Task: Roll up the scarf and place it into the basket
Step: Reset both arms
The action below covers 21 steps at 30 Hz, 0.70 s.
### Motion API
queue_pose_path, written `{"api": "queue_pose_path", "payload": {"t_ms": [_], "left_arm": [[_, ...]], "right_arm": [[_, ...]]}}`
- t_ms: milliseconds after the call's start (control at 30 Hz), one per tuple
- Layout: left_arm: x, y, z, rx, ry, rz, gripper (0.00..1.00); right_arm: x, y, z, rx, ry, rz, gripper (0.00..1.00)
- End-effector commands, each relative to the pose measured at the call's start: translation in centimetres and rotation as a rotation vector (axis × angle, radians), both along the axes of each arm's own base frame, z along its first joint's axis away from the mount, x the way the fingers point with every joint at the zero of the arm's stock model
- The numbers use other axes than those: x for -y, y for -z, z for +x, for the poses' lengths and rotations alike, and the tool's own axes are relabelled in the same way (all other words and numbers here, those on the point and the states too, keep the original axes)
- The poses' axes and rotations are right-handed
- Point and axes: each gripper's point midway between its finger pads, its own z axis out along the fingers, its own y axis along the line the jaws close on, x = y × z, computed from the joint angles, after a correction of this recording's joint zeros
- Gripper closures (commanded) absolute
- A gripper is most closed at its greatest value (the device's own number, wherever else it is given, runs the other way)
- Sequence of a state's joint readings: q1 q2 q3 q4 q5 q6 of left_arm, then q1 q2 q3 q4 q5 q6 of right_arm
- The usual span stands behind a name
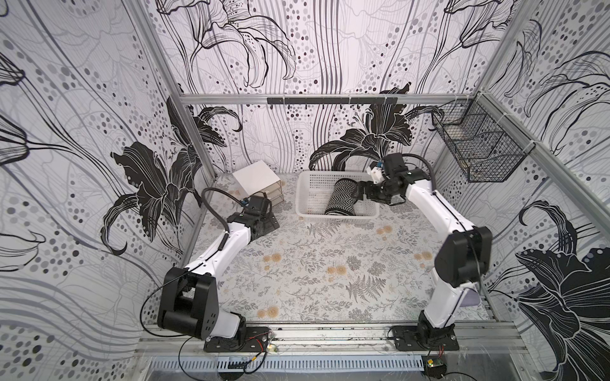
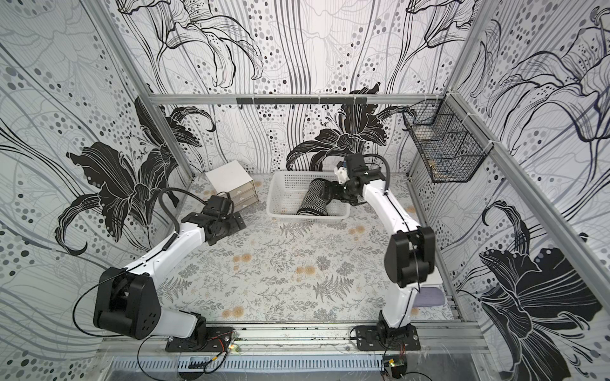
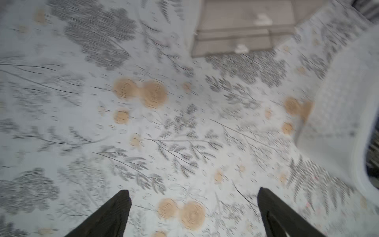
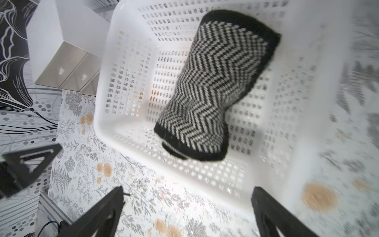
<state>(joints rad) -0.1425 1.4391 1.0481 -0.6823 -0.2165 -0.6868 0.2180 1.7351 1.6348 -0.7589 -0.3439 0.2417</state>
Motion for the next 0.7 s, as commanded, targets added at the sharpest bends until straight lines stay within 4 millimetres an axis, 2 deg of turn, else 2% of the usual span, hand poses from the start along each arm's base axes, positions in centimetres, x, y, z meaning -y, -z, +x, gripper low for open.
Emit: {"api": "queue_pose_path", "payload": {"t_ms": [0, 67, 133, 200, 333, 400, 500, 600, 667], "left_arm": [[-6.5, -1.6, -0.5, 0.017, -0.125, 0.240, 0.01], [-8.4, -1.6, -0.1, 0.067, -0.136, 0.327, 0.01], [-9.2, -1.2, 0.7, 0.167, -0.113, 0.398, 0.01], [-9.5, -0.4, 1.2, 0.248, -0.090, 0.416, 0.01], [-10.0, 0.3, 2.3, 0.369, -0.056, 0.523, 0.01], [-10.0, 0.2, 2.5, 0.424, -0.044, 0.540, 0.00], [-9.0, -0.7, 2.8, 0.581, 0.007, 0.472, 0.00], [-8.2, -0.1, 2.8, 0.625, 0.063, 0.481, 0.00], [-7.7, -0.1, 3.0, 0.637, 0.091, 0.458, 0.00]], "right_arm": [[4.8, -0.4, -2.1, 0.076, 0.104, -0.066, 0.00], [8.3, 0.5, -3.7, 0.101, 0.180, -0.148, 0.00], [12.3, 2.1, -4.9, 0.120, 0.275, -0.270, 0.00], [15.2, 4.1, -5.5, 0.116, 0.353, -0.396, 0.00], [18.6, 7.8, -4.5, 0.139, 0.443, -0.556, 0.00], [19.3, 8.9, -4.1, 0.170, 0.470, -0.569, 0.00], [19.7, 8.6, -2.9, 0.330, 0.488, -0.578, 0.00], [19.4, 8.8, -2.2, 0.447, 0.491, -0.555, 0.00], [19.2, 9.1, -2.1, 0.410, 0.495, -0.526, 0.00]]}}
